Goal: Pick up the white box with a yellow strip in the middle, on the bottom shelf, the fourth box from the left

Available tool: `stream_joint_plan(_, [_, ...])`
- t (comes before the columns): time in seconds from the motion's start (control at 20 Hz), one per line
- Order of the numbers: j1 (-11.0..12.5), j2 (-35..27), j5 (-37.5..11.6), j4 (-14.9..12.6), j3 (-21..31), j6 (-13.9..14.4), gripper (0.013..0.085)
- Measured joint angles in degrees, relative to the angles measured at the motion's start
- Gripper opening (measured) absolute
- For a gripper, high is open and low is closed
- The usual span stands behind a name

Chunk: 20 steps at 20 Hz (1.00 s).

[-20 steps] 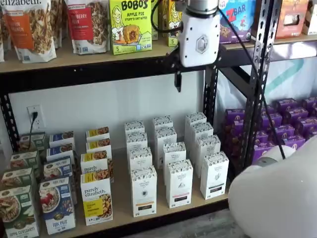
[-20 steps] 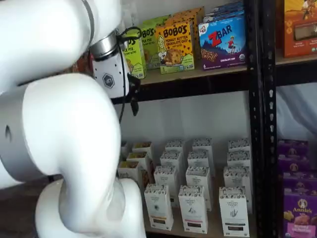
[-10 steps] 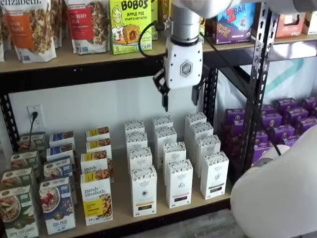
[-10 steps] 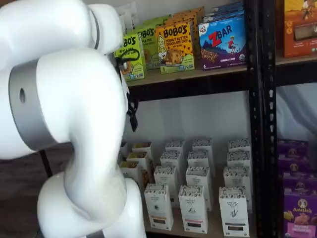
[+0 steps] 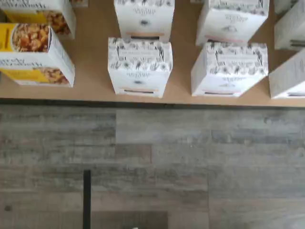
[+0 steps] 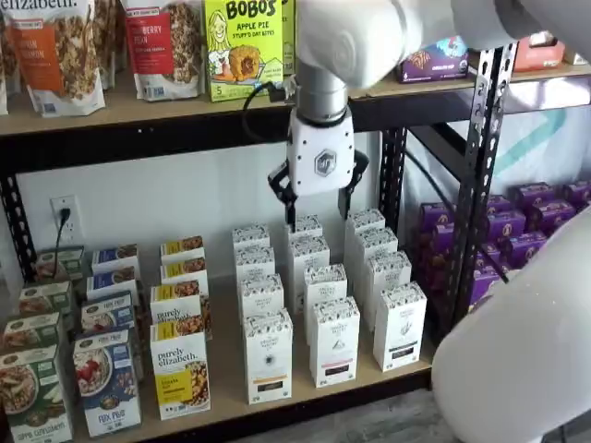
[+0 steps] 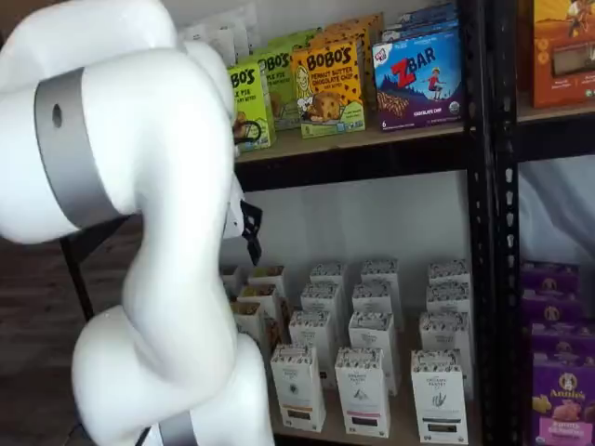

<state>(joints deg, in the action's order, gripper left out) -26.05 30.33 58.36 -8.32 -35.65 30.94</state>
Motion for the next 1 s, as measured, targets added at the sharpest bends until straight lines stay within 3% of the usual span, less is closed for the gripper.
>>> stream_joint_plan(0.25, [0.85, -3.92, -7.86, 2.51, 1.45, -1.72, 0.085])
stream_joint_plan(0.65, [1.71, -11.24, -16.14, -0.65, 1.49, 0.26, 0.085])
stream_joint_plan(1.0, [2.32, -19.66, -21.85, -0.04, -0.31, -0.26, 0.085])
